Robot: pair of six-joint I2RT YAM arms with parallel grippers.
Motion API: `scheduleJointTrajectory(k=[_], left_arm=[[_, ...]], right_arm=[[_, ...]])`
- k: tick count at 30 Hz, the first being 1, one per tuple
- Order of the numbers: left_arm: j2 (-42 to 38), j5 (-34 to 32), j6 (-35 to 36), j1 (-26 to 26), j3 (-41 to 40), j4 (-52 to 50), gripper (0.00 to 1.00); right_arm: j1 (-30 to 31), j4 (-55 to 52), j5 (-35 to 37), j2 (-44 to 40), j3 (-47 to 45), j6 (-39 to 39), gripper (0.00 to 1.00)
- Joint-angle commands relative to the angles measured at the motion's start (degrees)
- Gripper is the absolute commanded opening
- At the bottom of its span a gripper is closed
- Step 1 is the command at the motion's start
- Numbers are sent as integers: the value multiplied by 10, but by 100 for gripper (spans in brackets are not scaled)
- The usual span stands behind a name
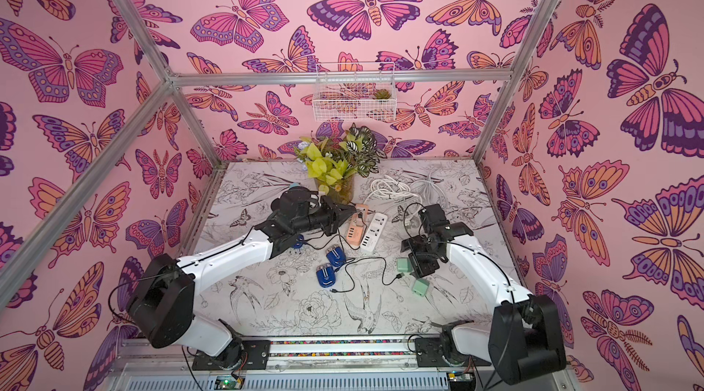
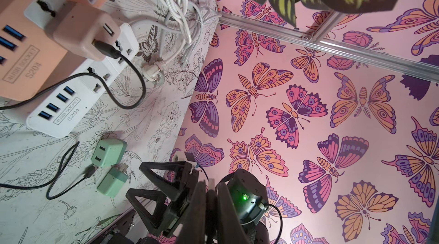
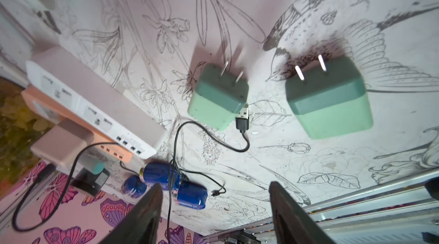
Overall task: Charge the electric shaver
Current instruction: Pick up the plug from the center of the board.
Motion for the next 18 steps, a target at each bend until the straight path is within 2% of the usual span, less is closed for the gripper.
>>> scheduleJointTrajectory(k=[1,3,9,18], left_arm=[[-14,15,16,6,-4,12,0],[-17,16,15,8,-6,12,0],[-23,21,15,16,-9,11,0],[-29,20,15,21,-15,9,0]], right_arm=[[-4,9,-1,56,16,71,74],[-4,25,-21,87,17,92,74],[-12,83,0,127,20,130,74],[-31,105,-4,150,1,125,69]])
